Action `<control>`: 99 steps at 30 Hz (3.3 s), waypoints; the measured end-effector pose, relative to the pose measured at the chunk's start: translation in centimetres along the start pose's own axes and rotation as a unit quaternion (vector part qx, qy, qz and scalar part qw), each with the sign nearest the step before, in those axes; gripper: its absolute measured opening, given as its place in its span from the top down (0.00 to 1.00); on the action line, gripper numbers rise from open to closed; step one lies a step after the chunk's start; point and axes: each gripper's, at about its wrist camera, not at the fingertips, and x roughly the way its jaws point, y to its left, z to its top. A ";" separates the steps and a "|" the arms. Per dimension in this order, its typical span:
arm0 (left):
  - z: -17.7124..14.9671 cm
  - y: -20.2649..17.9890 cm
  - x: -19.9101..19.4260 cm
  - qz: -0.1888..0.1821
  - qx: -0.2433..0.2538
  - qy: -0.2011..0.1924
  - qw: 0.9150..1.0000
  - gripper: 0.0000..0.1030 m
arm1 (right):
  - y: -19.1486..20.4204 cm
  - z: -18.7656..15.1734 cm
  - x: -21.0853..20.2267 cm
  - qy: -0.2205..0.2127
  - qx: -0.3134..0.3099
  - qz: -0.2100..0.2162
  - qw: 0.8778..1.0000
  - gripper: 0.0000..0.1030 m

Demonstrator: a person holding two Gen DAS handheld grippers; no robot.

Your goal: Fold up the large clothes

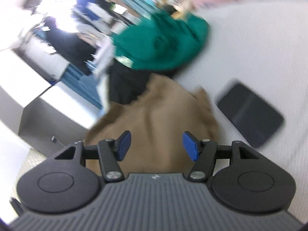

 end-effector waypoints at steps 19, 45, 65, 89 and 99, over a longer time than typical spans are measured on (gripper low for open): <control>3.2 -16.7 -12.7 -0.017 0.129 -0.052 0.990 0.40 | 17.6 0.9 -8.2 -0.067 -0.248 0.031 0.966 0.39; -4.4 -20.0 -12.1 -0.020 0.187 -0.015 0.982 0.39 | 15.7 -5.5 -7.4 -0.003 -0.288 -0.019 0.957 0.39; -4.3 -19.5 -9.4 -0.011 0.184 0.000 0.983 0.06 | 15.2 -4.5 -5.4 -0.003 -0.291 -0.044 0.956 0.34; -4.5 -19.7 -9.1 0.011 0.182 0.004 0.983 0.01 | 14.7 -3.8 -5.1 -0.008 -0.296 -0.068 0.953 0.00; -4.6 -20.0 -9.5 0.014 0.187 0.003 0.982 0.01 | 14.7 -3.9 -5.1 -0.008 -0.297 -0.069 0.952 0.00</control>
